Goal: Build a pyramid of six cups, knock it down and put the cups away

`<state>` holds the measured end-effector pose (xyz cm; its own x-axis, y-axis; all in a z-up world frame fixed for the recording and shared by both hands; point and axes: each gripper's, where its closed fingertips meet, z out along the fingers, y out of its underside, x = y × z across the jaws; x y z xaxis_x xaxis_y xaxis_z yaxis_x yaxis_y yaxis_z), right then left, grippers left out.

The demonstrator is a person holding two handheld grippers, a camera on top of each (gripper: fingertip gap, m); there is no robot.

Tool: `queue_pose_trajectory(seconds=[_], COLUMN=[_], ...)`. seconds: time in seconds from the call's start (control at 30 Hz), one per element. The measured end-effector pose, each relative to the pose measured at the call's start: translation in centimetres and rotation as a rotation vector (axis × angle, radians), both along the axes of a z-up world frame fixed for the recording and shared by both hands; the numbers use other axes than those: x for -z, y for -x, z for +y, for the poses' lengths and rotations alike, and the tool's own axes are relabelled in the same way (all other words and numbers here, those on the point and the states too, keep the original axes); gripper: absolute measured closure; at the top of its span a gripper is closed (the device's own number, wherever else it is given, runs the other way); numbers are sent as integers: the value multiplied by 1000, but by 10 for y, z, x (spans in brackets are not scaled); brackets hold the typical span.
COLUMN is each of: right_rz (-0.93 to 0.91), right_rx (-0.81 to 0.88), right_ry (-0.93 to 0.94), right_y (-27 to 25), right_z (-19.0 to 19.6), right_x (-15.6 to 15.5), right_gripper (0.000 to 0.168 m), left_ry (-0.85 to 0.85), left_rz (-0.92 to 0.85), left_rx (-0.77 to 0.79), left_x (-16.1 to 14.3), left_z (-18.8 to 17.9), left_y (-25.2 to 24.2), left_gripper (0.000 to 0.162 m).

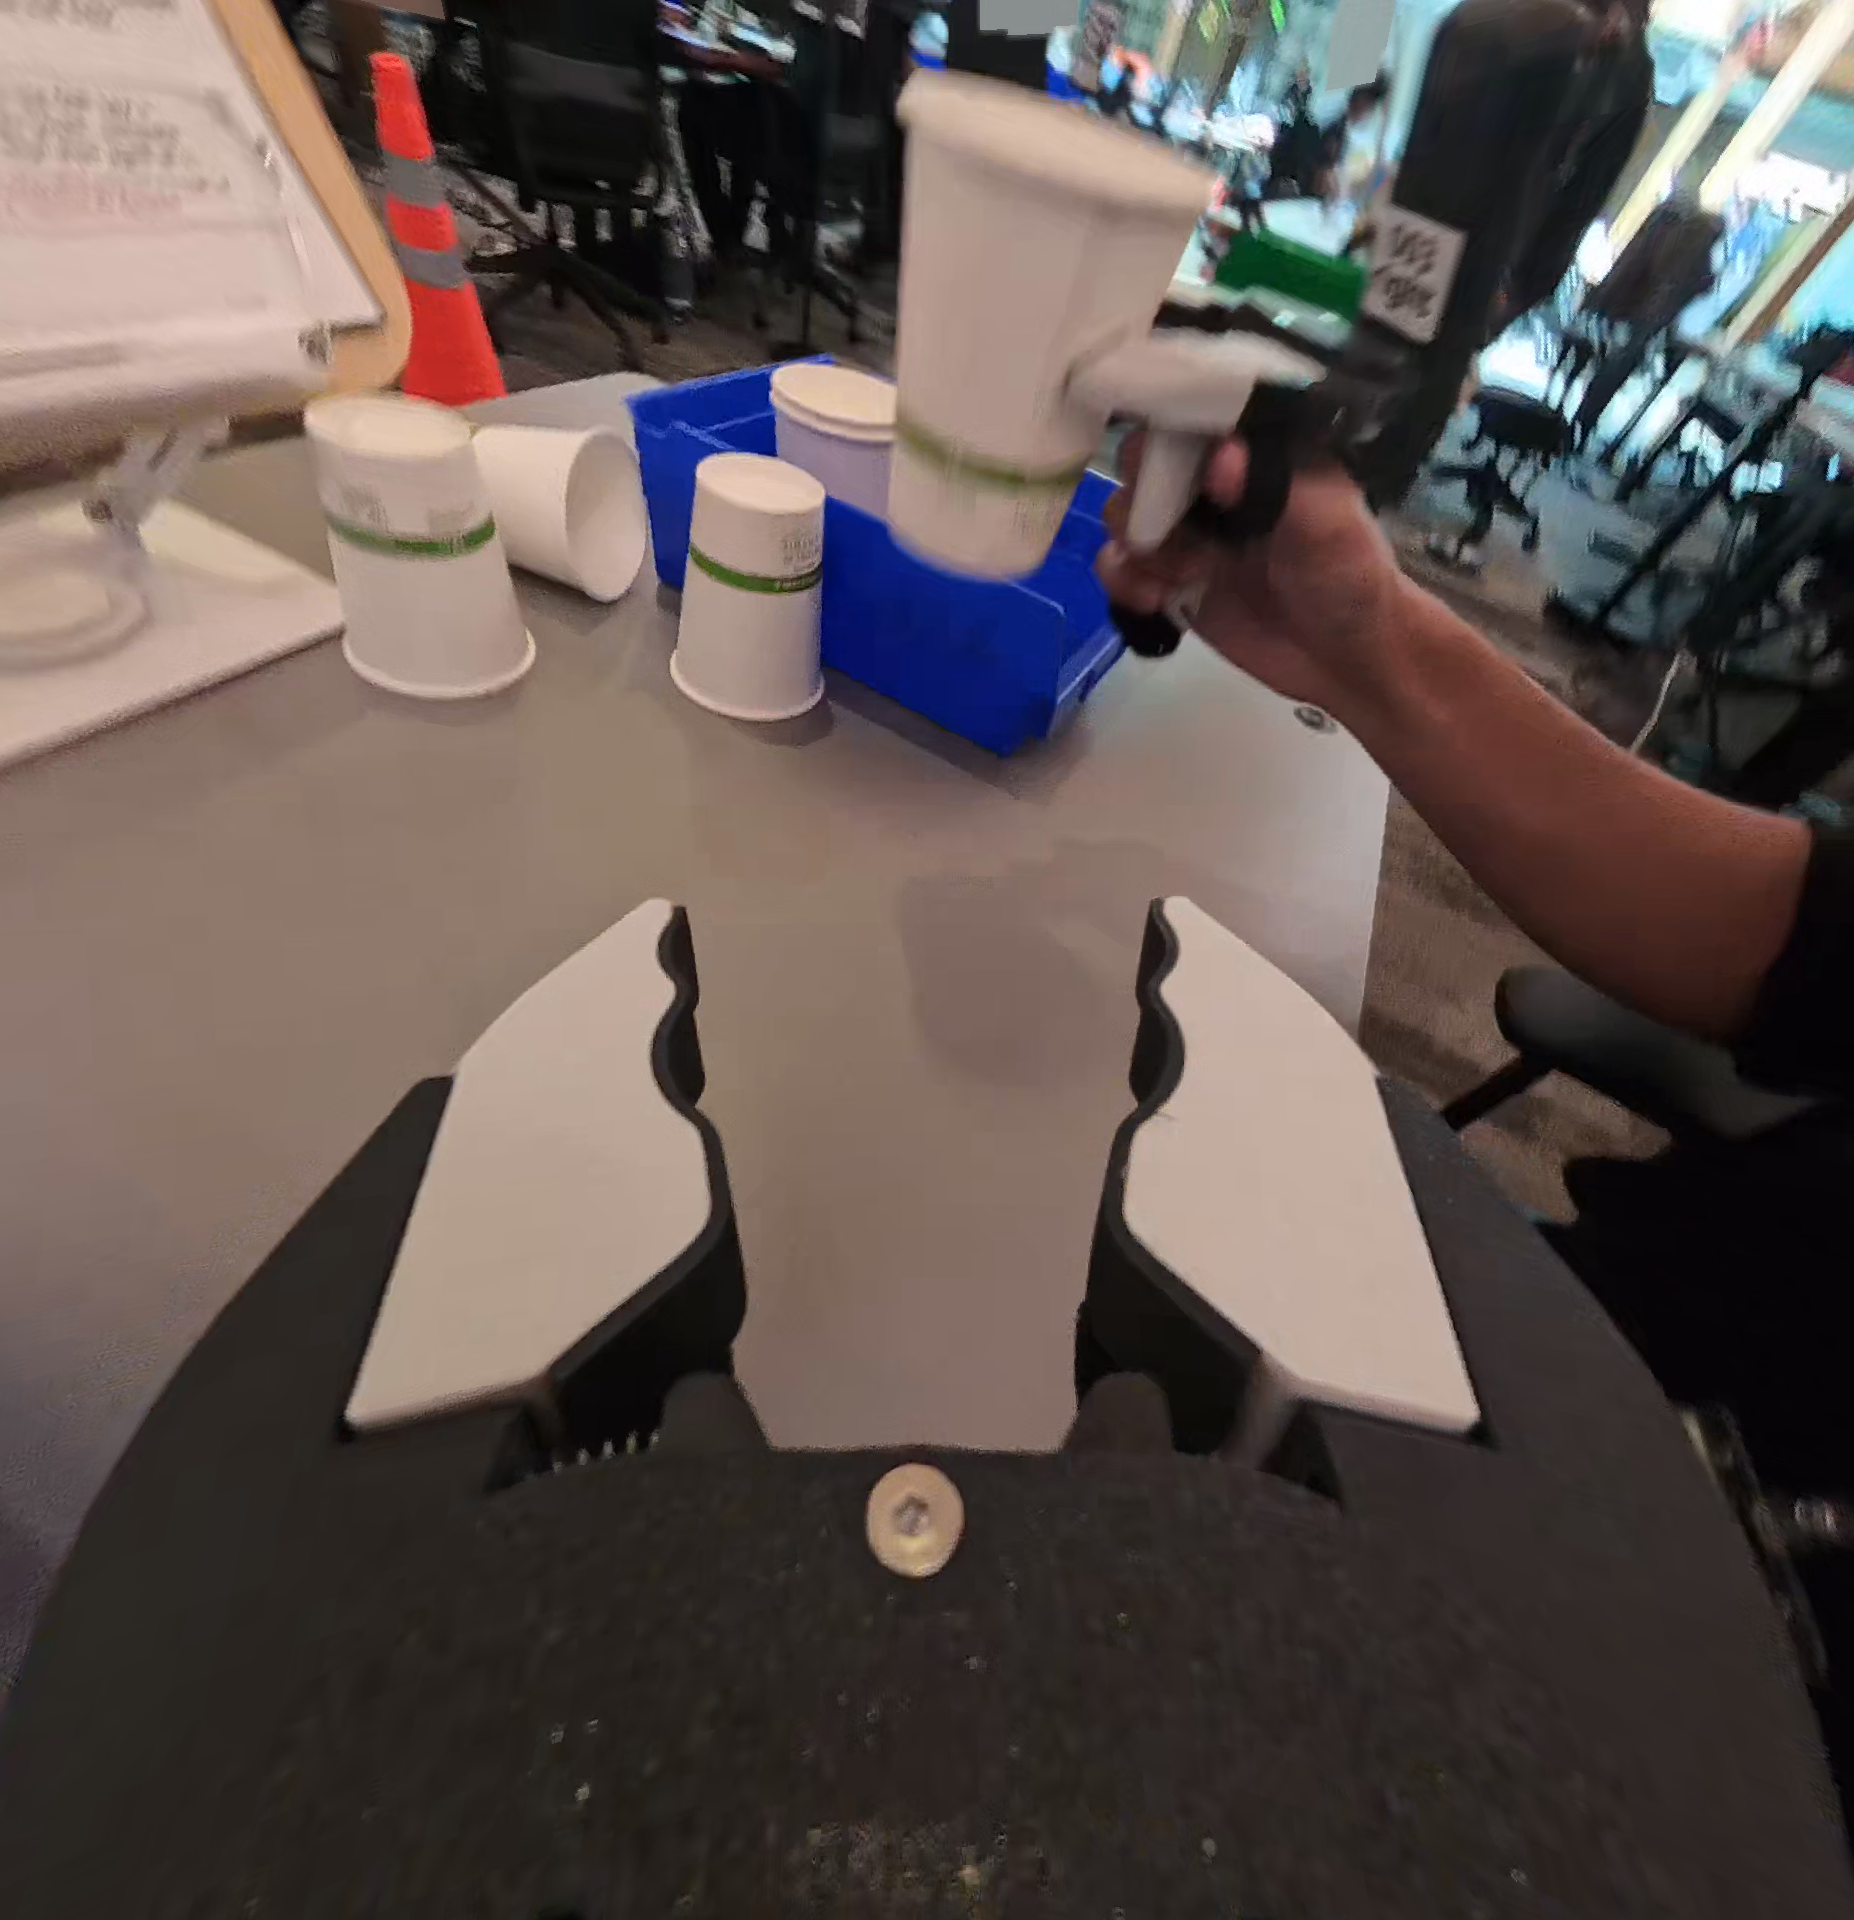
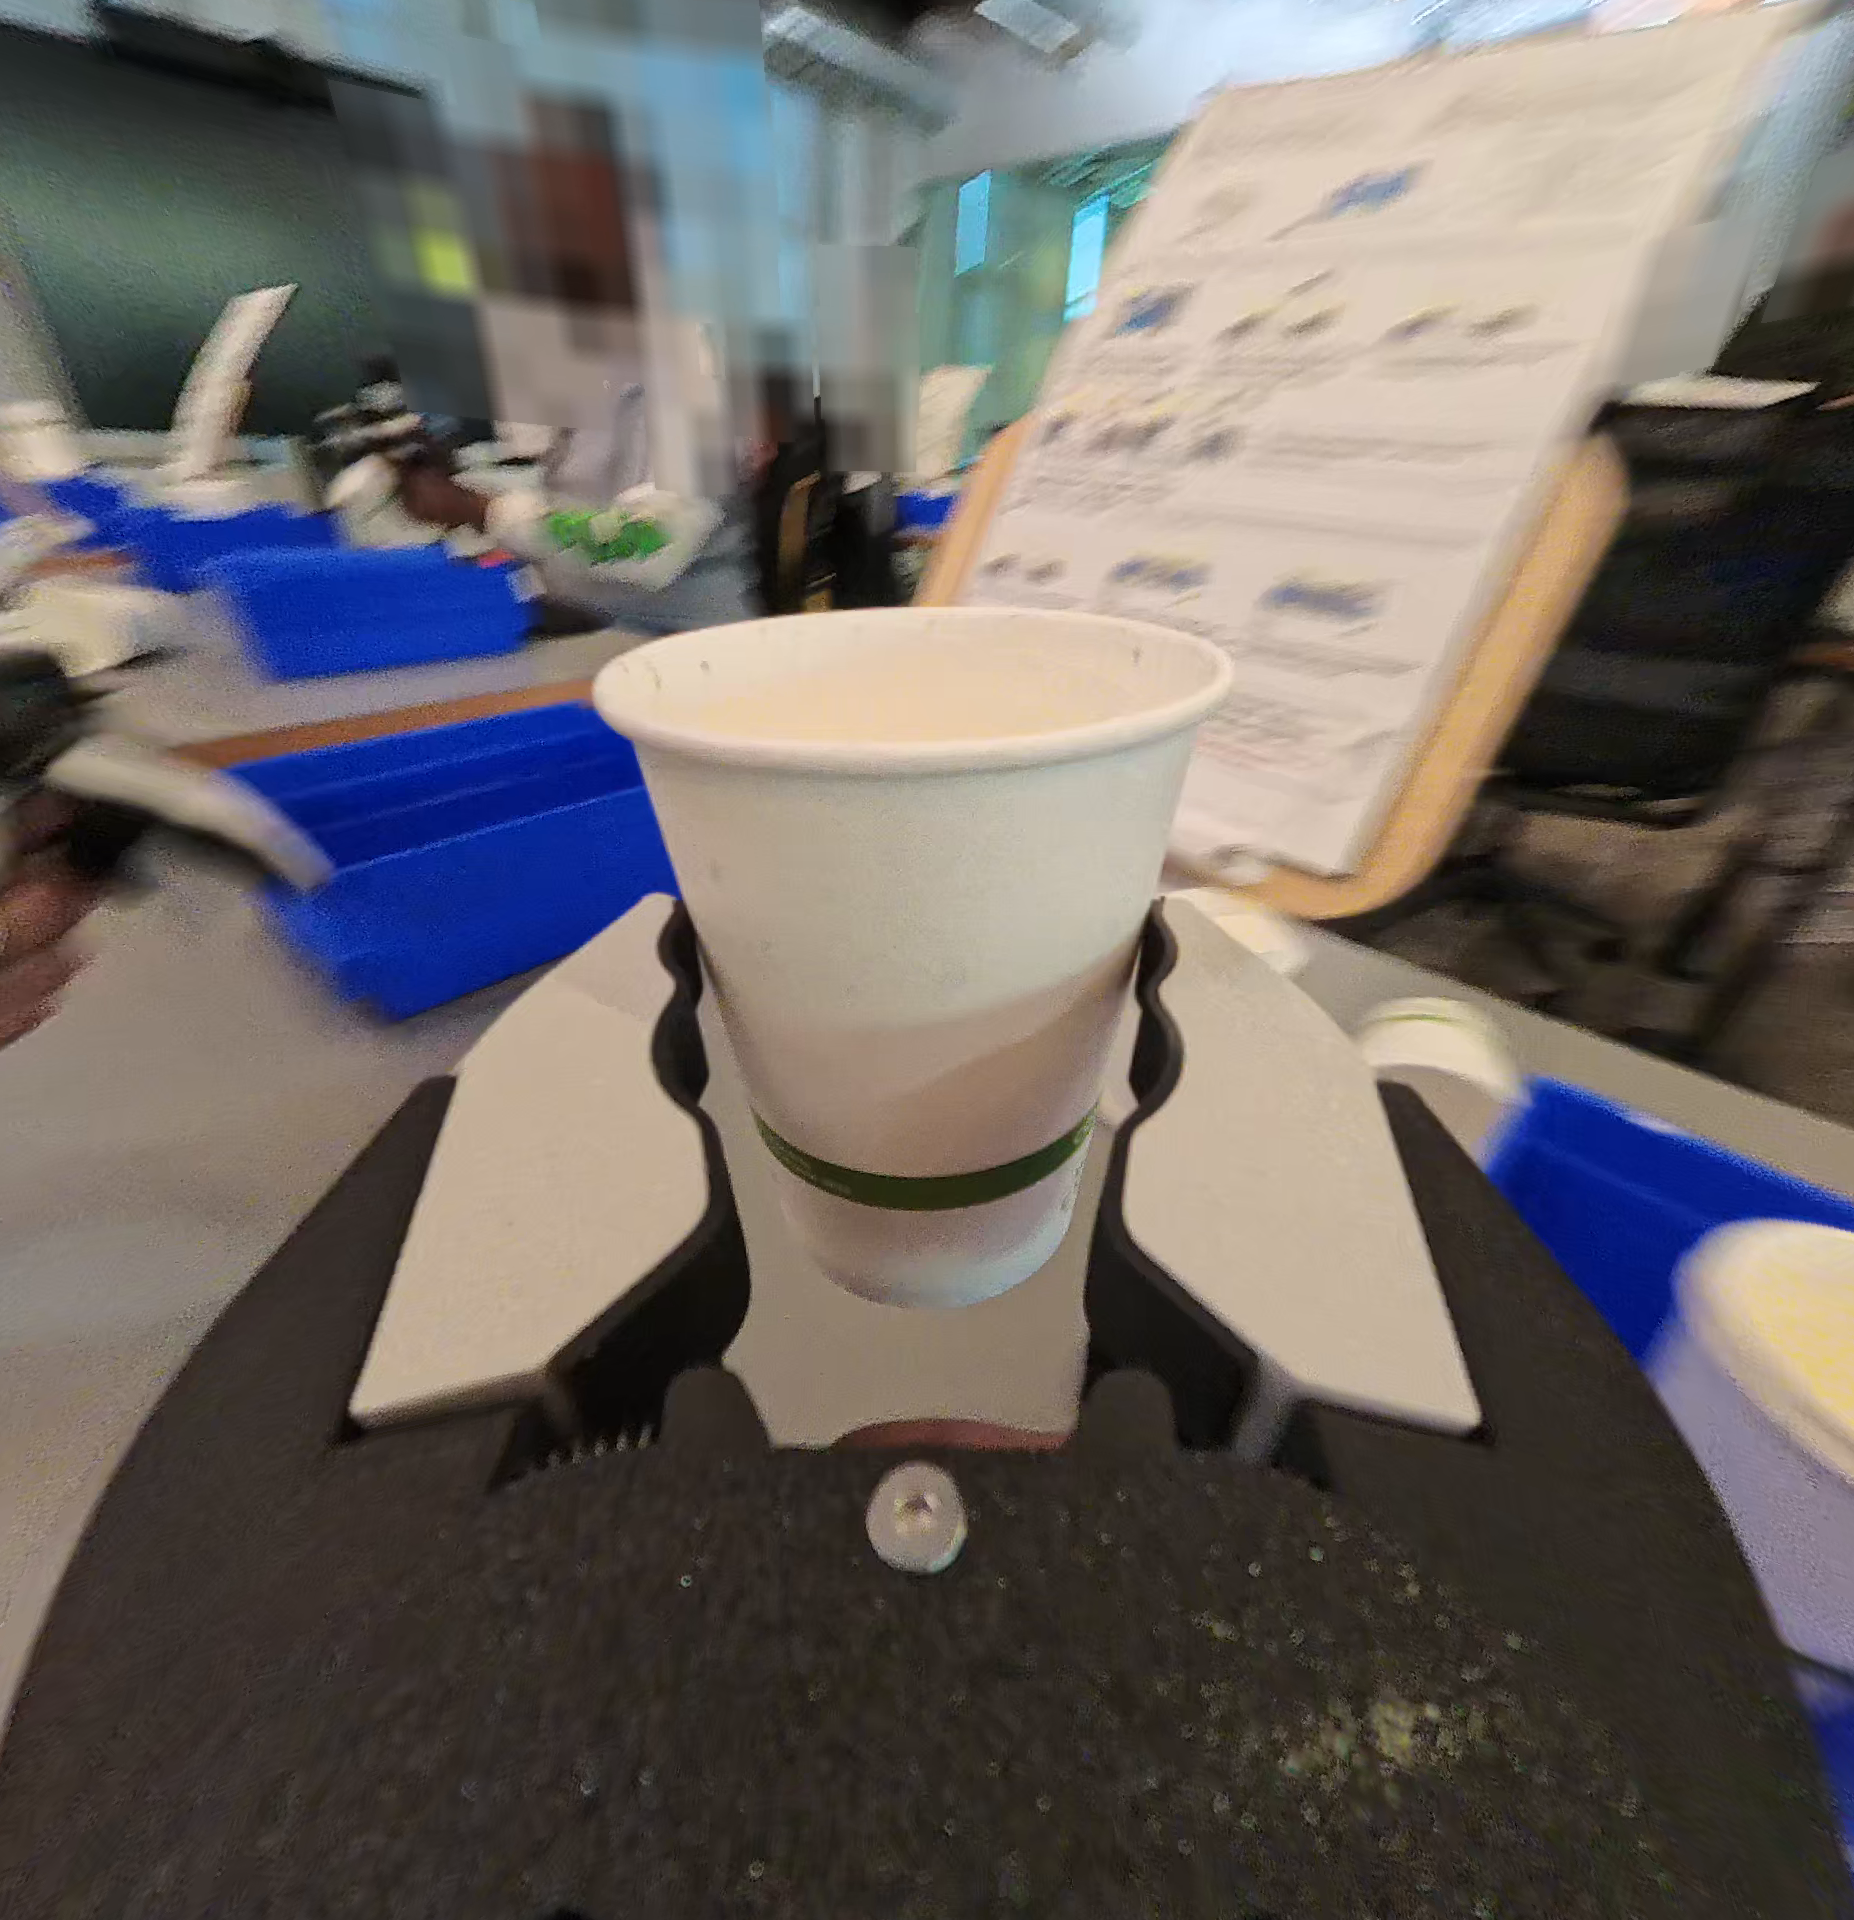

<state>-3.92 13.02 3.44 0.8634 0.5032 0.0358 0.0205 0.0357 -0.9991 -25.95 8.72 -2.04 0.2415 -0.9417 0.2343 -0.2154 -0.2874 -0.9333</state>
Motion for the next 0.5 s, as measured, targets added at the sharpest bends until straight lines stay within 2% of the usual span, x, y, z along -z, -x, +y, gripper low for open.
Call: queue_pose_trajectory(seconds=[0.1, 0.23, 0.33, 0.43, 0.5], right_rz=[42, 108, 93, 95, 107], right_rx=[242, 449, 563, 600, 573], right_ry=[-80, -82, -15, 59, 128], right_y=[-78, -168, -213, -231, -231], right_z=[15, 49, 82, 106, 119], right_x=[-27, -35, -15, 10, 27], right_gripper=[88, 88, 88, 87, 88], left_ry=[91, 180, 181, 185, 181], left_rz=[-63, -124, -157, -177, -198], left_rx=[-66, -71, -87, -120, -122], left_x=[36, 60, 59, 58, 55], left_z=[-19, -39, -40, -38, -38], left_y=[-3, -9, -11, -12, -11], left_gripper=[82, 83, 85, 85, 95])
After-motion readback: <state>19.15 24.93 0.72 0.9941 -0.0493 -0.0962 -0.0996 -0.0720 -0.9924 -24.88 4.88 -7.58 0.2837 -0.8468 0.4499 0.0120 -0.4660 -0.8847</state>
